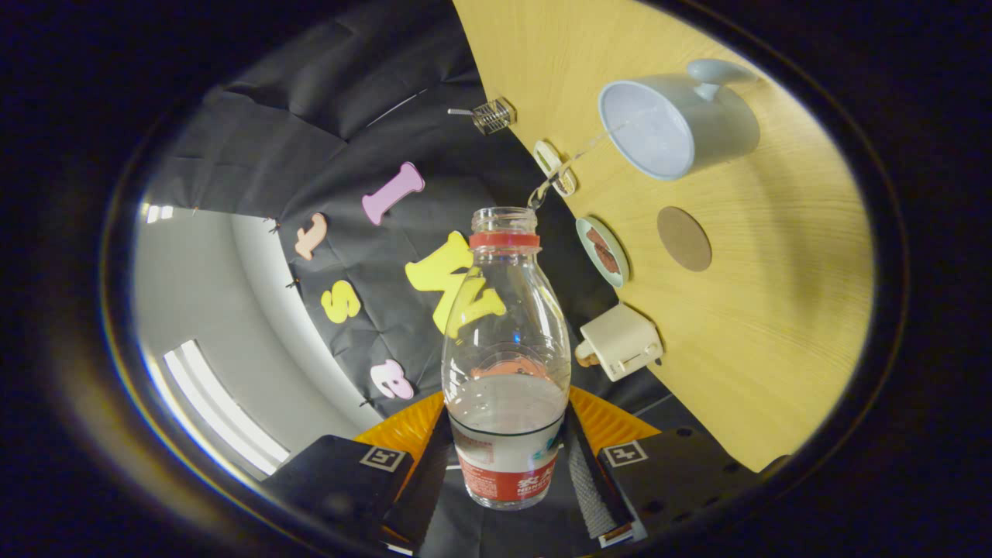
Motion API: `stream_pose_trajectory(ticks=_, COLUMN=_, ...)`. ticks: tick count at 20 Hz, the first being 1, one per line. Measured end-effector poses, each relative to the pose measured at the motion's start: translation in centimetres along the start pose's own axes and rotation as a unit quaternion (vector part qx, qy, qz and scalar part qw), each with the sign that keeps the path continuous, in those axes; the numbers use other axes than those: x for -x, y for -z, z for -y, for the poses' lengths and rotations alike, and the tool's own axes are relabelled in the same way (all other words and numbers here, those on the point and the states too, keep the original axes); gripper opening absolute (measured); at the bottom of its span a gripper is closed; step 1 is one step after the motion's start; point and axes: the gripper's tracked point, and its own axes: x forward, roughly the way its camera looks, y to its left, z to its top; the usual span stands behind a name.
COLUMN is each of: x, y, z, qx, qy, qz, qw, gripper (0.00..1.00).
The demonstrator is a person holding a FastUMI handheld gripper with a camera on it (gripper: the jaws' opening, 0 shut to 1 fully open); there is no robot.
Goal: Take the bottle from table, then pour the juice into the cup, finally place the bottle on the coaster
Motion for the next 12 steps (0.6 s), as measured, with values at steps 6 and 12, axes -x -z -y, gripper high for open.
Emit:
stream_pose_trajectory(ticks=6, x=0.0, y=0.6, z=-0.7, qx=-0.042, qy=-0.009, qz=-0.002, qw=0.999, gripper=0.77)
stream_pose_trajectory(ticks=12, x=-0.3, y=0.2, z=-2.7, qx=-0.062, qy=-0.031, qz=-0.001, qw=0.998, gripper=0.77)
